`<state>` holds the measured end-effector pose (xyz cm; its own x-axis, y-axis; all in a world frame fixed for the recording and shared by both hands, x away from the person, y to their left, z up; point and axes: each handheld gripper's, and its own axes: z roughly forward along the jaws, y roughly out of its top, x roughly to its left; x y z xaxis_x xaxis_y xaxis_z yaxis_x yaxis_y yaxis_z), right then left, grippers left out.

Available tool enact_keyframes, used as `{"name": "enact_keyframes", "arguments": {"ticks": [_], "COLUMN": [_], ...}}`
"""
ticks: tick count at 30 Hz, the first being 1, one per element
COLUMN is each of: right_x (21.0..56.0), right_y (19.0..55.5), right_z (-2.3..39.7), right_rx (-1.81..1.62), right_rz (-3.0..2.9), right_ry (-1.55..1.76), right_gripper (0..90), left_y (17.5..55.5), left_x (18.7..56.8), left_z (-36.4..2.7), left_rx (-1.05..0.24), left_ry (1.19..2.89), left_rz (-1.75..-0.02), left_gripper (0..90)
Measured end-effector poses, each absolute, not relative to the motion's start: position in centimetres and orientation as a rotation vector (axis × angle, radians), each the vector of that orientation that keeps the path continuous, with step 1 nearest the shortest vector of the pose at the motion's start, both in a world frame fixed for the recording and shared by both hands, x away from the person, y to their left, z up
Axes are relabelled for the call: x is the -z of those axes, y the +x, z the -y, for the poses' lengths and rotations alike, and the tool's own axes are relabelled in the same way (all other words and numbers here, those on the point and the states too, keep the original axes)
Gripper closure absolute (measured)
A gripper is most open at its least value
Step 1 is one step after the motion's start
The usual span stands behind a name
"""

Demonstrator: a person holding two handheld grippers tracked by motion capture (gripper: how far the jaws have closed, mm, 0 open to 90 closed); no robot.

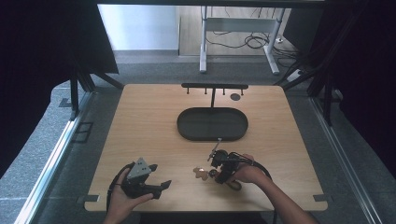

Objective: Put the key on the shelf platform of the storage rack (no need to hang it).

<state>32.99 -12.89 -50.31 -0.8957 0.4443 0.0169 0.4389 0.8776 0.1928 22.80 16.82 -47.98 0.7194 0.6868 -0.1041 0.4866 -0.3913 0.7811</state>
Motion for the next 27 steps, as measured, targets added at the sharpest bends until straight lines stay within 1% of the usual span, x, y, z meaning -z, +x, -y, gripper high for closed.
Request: {"name": "enact_keyframes", "arguments": {"ticks": [1,2,3,4,6,7,8,21,27], "right_x": [50.3,50.3,50.2,50.2,50.2,50.1,50.1,50.0,48.7], "right_y": [32.9,32.8,32.7,32.7,32.6,32.5,32.6,32.9,33.0], "right_z": [12.8,12.7,12.6,12.6,12.6,12.6,12.6,13.2,13.6], "right_rx": [-0.301,-0.29,-0.291,-0.291,-0.286,-0.283,-0.28,-0.321,-0.415], "right_rz": [-3.009,-3.006,-3.007,-3.007,-3.005,-3.008,-3.009,-3.017,-3.027], "right_ry": [0.714,0.694,0.704,0.704,0.707,0.71,0.704,0.723,0.736], "right_gripper": [47.4,51.6,53.5,53.5,58.4,63.2,64.1,65.7,66.0], "left_y": [22.8,22.8,22.8,22.8,22.7,22.7,22.7,22.8,22.9], "left_x": [48.0,48.0,48.0,48.0,47.9,47.9,48.0,48.0,48.0], "left_z": [-16.8,-16.8,-16.8,-16.8,-16.8,-16.8,-16.7,-16.9,-16.9], "left_rx": [-0.298,-0.298,-0.298,-0.299,-0.299,-0.299,-0.299,-0.302,-0.301], "left_ry": [2.067,2.067,2.067,2.067,2.067,2.068,2.07,2.069,2.068], "left_rz": [-0.89,-0.891,-0.891,-0.891,-0.888,-0.887,-0.888,-0.894,-0.897], "left_gripper": [21.9,21.9,21.9,21.9,21.9,21.9,21.9,21.9,21.9]}}
